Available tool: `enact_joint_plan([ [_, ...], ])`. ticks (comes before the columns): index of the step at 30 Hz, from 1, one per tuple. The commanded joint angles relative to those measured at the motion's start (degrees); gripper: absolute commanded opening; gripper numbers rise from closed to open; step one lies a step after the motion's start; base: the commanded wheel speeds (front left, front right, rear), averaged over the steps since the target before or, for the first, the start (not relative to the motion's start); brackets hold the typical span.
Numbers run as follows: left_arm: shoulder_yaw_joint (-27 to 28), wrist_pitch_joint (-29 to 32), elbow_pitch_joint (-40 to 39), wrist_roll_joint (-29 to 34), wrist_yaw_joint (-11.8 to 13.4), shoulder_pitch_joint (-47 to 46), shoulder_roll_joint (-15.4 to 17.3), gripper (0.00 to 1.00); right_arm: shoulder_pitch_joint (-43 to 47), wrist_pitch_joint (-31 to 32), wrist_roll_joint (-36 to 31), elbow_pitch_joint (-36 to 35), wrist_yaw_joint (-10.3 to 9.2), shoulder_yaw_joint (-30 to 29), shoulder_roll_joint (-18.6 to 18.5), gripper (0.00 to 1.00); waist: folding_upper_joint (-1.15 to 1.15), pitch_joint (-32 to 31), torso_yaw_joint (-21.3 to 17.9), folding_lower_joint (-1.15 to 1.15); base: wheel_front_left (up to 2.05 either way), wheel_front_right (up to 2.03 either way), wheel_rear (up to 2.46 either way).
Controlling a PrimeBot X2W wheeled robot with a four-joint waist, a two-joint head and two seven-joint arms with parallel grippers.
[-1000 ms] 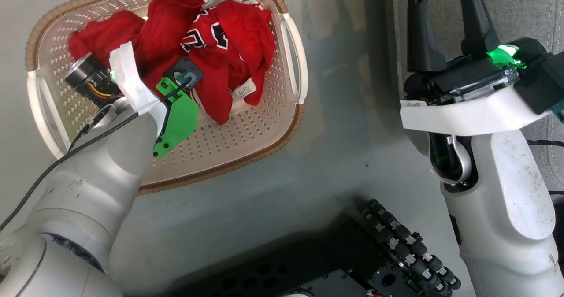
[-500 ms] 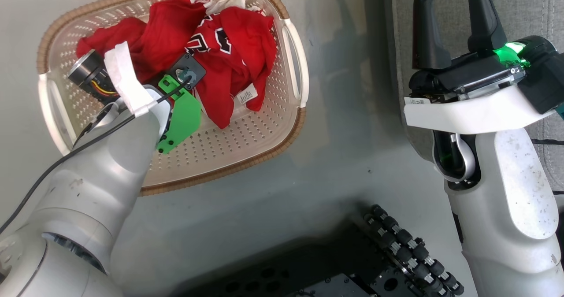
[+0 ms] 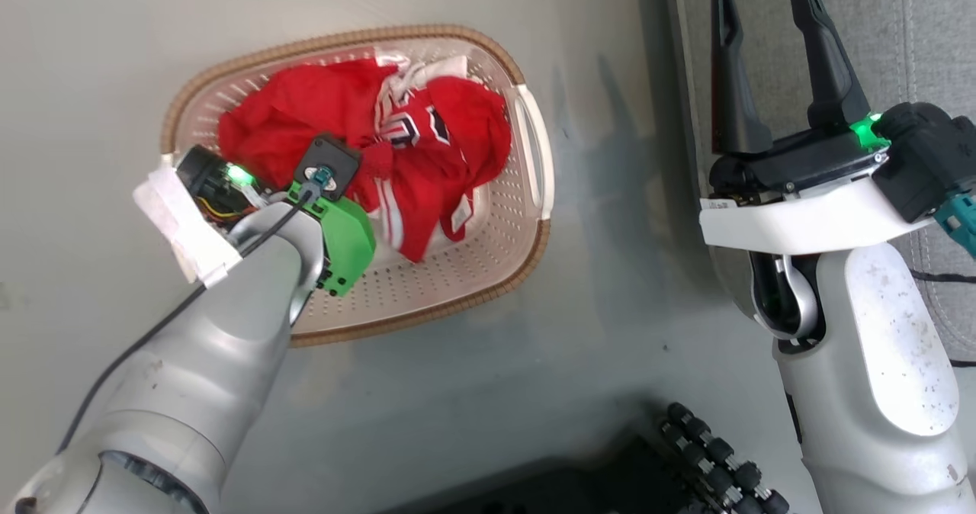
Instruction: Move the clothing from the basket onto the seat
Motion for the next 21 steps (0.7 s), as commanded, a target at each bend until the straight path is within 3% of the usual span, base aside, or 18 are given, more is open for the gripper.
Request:
enact_joint_plan([
  [1,0.5,-0.8,-1.0,-0.9,0.5,1.2,-0.2,0.00,1.0,-0.2,-0.7,0.4,0.00,-0.4,-0.1,1.00,0.00,-4.5,2.8,0.00,0.00,0.00,0.00],
  [5,2.4,-1.6,-5.1,-2.6,0.7,3.8,-0.3,0.00,3.0,-0.2,-1.9,0.7,0.00,-1.5,-0.1,1.00,0.00,-7.9,4.3,0.00,0.00,0.00,0.00],
  [21,14.8,-1.6,-34.9,-5.5,3.2,20.0,4.0,0.00,10.4,3.7,-4.7,-0.5,0.00,-3.9,-0.1,1.00,0.00,-20.5,8.9,0.00,0.00,0.00,0.00],
])
